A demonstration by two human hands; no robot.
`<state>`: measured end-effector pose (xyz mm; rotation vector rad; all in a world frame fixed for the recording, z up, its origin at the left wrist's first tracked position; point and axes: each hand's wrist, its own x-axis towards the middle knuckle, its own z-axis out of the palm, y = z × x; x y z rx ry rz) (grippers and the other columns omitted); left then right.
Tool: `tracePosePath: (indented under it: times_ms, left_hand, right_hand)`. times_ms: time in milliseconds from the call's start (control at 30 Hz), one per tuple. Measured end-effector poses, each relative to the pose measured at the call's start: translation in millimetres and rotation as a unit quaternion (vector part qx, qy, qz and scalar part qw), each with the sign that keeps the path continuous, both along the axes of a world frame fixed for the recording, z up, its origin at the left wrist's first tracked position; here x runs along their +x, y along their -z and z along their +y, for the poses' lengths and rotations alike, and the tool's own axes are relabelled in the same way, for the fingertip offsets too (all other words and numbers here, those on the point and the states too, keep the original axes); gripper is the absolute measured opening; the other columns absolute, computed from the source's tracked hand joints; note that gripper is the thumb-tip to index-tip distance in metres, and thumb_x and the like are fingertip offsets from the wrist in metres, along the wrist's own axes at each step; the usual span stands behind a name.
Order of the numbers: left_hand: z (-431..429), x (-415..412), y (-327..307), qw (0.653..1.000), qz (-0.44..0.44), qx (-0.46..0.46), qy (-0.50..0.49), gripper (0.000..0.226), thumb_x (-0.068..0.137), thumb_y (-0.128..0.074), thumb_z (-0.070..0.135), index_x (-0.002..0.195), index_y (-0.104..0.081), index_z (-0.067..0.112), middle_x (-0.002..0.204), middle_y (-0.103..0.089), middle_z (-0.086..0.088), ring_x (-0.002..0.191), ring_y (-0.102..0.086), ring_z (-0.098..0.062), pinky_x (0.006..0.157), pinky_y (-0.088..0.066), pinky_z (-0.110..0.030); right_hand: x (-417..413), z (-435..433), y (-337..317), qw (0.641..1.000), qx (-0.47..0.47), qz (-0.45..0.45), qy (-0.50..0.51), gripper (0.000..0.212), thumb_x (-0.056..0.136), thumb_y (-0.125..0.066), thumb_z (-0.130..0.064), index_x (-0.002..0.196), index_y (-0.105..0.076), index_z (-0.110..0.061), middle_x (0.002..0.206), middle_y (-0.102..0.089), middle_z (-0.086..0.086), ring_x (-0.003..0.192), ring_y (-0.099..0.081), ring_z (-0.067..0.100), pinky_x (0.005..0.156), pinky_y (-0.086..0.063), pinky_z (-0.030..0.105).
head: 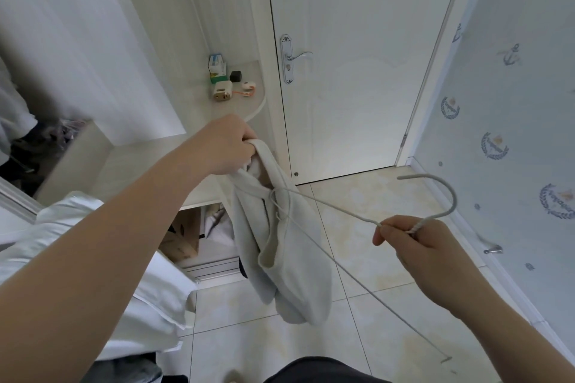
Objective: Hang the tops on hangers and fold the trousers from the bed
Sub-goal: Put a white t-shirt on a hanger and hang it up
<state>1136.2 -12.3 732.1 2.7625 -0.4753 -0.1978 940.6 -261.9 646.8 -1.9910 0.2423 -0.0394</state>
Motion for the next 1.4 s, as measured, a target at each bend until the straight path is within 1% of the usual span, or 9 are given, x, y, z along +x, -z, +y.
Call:
tracePosePath:
  times_ms: [167,367,533,733,967,1100,1233,1333,1400]
  left_hand:
    - [5.9,-0.4,2.8,1.0,-0.005,0.007,0.017,0.038,0.094,-0.056,0.011,0.056,-0.057,0.015,0.044,-0.046,0.008,0.051,-0.041,-0.013,0.052,-0.028,-0.027]
    - [1.4,-9.6,5.3,0.999,-0.013,-0.018,0.037,0.042,0.1,-0.057,0.024,0.062,-0.053,0.008,0.053,-0.043,0.0,0.05,-0.037,-0.015,0.052,-0.027,-0.029]
    - [-4.8,-22.8,-2.3,0.995,-0.034,-0.011,0.088,0.036,0.1,-0.055,0.025,0.078,-0.064,-0.002,0.067,-0.056,-0.019,0.059,-0.045,-0.021,0.058,-0.033,-0.033]
    - [4.5,-29.2,-13.8,0.993,-0.063,0.005,0.102,0.027,0.1,-0.056,0.021,0.08,-0.071,0.011,0.065,-0.061,-0.003,0.061,-0.053,-0.015,0.056,-0.035,-0.028]
    - [2.3,-41.1,-11.9,0.987,-0.085,-0.024,0.136,0.023,0.098,-0.054,0.018,0.091,-0.076,0.014,0.077,-0.069,-0.003,0.076,-0.063,-0.02,0.069,-0.047,-0.037]
    - [9.0,-40.9,-13.2,0.988,-0.077,-0.03,0.131,0.021,0.099,-0.057,0.021,0.09,-0.076,0.023,0.072,-0.067,0.009,0.066,-0.057,-0.004,0.057,-0.036,-0.02]
    - [0.0,-52.9,-7.7,0.987,-0.05,-0.087,0.129,0.028,0.099,-0.058,0.025,0.074,-0.071,0.022,0.062,-0.061,0.01,0.06,-0.054,-0.007,0.057,-0.038,-0.024]
    - [-5.1,-58.0,-3.4,0.982,-0.036,-0.155,0.098,0.034,0.097,-0.062,0.027,0.073,-0.066,0.004,0.064,-0.056,-0.006,0.054,-0.044,-0.011,0.055,-0.034,-0.023]
    - [-6.4,-59.4,-2.6,0.981,-0.026,-0.168,0.091,0.04,0.097,-0.063,0.026,0.067,-0.058,0.0,0.06,-0.046,-0.005,0.053,-0.036,-0.01,0.051,-0.029,-0.023]
  right_hand:
    - [2.8,-14.8,-4.2,0.999,-0.005,-0.024,0.039,0.031,0.098,-0.054,-0.02,0.072,-0.07,-0.027,0.046,-0.026,-0.005,0.041,-0.022,0.012,0.038,-0.021,0.017]
    - [-4.6,-2.9,-15.5,0.997,0.019,-0.078,-0.021,0.029,0.099,-0.054,-0.017,0.076,-0.07,-0.023,0.045,-0.029,-0.011,0.042,-0.025,0.008,0.042,-0.023,0.018]
    - [9.0,17.4,-39.2,0.992,-0.045,-0.087,-0.081,0.027,0.098,-0.053,-0.023,0.076,-0.068,-0.03,0.049,-0.03,-0.007,0.046,-0.027,0.012,0.045,-0.024,0.02]
    - [4.1,-4.2,-89.0,0.977,-0.128,-0.107,-0.134,0.025,0.093,-0.049,-0.044,0.084,-0.069,-0.031,0.047,-0.031,-0.004,0.044,-0.03,0.008,0.043,-0.027,0.019]
    - [37.0,34.6,-92.9,0.974,-0.134,-0.011,-0.183,0.03,0.1,-0.052,-0.019,0.078,-0.071,-0.014,0.043,-0.028,-0.008,0.04,-0.024,0.009,0.042,-0.024,0.018]
    - [28.8,31.6,-98.5,0.972,-0.14,-0.013,-0.19,0.032,0.1,-0.052,-0.023,0.074,-0.07,-0.021,0.043,-0.028,-0.009,0.04,-0.024,0.01,0.041,-0.026,0.017]
    - [33.3,37.1,-97.2,0.974,-0.142,-0.042,-0.174,0.031,0.098,-0.054,-0.023,0.071,-0.069,-0.024,0.041,-0.032,-0.009,0.039,-0.028,0.008,0.042,-0.031,0.017]
    - [41.7,62.3,-71.2,0.975,-0.144,-0.027,-0.164,0.029,0.097,-0.055,-0.018,0.071,-0.069,-0.022,0.041,-0.039,-0.009,0.041,-0.035,0.007,0.047,-0.031,0.02]
    - [41.4,73.3,-51.4,0.98,-0.129,-0.016,-0.149,0.031,0.098,-0.054,-0.017,0.071,-0.067,-0.023,0.041,-0.043,-0.013,0.042,-0.039,0.006,0.048,-0.032,0.019]
